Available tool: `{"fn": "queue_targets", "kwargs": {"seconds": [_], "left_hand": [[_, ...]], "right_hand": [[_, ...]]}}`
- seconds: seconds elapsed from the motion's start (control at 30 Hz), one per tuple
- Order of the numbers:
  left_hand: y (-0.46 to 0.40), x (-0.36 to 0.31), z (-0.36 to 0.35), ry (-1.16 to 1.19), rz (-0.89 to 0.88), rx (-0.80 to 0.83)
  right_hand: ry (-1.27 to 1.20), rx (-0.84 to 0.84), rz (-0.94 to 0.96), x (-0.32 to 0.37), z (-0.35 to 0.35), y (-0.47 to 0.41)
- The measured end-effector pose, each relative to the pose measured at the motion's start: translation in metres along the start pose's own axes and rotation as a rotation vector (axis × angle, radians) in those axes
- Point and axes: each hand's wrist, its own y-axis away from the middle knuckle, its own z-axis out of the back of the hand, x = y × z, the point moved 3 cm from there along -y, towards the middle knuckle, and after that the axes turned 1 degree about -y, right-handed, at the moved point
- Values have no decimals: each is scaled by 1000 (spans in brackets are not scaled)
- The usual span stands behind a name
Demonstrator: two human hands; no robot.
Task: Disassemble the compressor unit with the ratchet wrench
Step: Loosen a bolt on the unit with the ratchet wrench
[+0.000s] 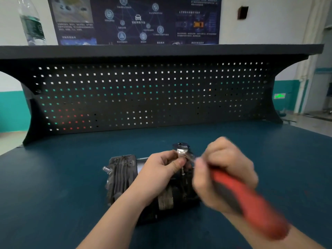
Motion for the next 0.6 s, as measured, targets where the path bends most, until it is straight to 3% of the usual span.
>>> {"fn": "queue_targets", "kwargs": {"seconds": [0.07,0.13,0.2,0.3,0.4,0.5,0.6], "left_hand": [[2,1,-3,77,83,45],[3,1,-1,29,52,34],[4,-3,0,-57,-20,2],[4,-6,-3,-121,-74,-32],[4,-8,-4,-136,-74,-26],[6,-10,-4,-78,-81,23],[5,-8,-6,17,10,69]], "right_hand": [[40,257,363,19,-21,1],[23,301,469,23,-23,1],[-1,200,365,11,-8,3],[-100,-58,52,-10,19,4],[-193,-136,-136,-15,16,7],[-114,-144,-16,1,0,13],[19,76,196,18,-25,21]]}}
